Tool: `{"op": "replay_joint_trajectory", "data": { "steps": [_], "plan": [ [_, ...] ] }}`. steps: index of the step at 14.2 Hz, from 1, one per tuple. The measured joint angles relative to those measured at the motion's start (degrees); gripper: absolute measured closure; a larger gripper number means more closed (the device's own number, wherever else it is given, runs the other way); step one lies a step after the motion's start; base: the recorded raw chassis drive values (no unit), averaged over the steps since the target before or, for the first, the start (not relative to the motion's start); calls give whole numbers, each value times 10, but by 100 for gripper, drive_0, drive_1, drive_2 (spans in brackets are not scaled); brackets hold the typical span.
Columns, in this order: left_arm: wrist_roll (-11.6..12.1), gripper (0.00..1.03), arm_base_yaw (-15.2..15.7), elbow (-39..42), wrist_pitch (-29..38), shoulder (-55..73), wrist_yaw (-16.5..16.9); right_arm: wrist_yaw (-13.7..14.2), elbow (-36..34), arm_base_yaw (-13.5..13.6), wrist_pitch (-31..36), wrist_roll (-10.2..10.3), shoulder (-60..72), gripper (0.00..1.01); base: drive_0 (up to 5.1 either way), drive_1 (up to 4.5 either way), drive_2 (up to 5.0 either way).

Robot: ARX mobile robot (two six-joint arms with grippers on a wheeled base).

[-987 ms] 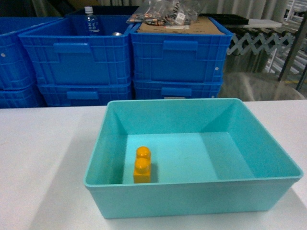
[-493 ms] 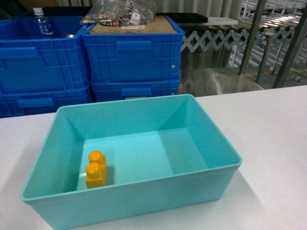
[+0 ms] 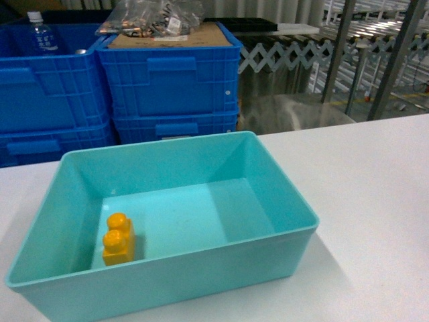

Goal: Pick red block from blue box to shelf

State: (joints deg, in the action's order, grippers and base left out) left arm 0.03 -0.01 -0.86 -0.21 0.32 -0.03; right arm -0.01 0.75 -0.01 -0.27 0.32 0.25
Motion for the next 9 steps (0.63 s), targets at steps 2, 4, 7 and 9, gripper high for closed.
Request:
{"op": "replay_joint_trajectory", "data": {
  "steps": [2,4,7,9],
  "plan": [
    [0,5,0,0,0,0,0,0,0,0,0,0,0,72,-145,-145,-145],
    [0,5,0,0,0,0,0,0,0,0,0,0,0,72,-148,-148,-148],
    [0,5,0,0,0,0,0,0,0,0,0,0,0,72,-143,-143,-143],
    [0,5,0,0,0,0,0,0,0,0,0,0,0,72,-135,-135,-135]
  ]
}}
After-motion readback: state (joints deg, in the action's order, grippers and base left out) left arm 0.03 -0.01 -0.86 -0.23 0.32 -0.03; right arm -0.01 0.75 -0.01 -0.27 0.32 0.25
